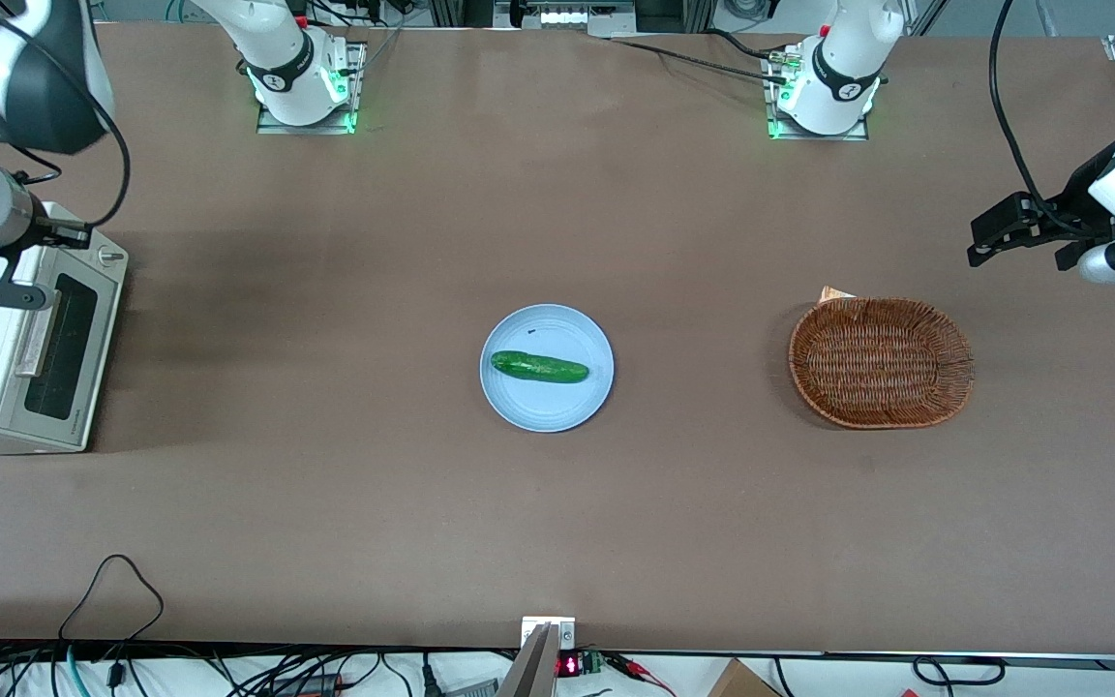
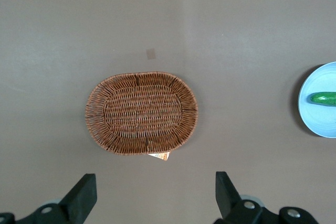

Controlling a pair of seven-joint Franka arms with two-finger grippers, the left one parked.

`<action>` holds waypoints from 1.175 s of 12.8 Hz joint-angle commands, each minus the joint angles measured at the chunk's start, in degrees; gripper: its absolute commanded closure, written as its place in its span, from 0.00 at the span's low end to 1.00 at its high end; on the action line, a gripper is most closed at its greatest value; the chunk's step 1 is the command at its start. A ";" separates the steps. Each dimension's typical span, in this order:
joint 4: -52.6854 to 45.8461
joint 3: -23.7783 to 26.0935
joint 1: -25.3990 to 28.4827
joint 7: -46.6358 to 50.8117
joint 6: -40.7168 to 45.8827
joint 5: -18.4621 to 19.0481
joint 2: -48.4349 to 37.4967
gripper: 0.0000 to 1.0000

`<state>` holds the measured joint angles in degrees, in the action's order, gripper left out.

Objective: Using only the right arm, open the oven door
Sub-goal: 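Move the right gripper down to the toaster oven's silver door handle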

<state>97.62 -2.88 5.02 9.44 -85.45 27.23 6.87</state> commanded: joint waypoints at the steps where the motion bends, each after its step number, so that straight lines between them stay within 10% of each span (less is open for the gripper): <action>1: -0.15 0.07 0.43 3.98 0.37 9.12 3.67 0.99; 10: 2.39 -0.02 2.28 29.65 -3.93 29.97 18.17 0.97; 15: 2.49 -0.46 1.40 34.66 -5.43 32.71 22.48 0.96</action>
<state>99.28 -3.34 6.81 40.63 -89.91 57.82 28.35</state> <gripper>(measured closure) 0.960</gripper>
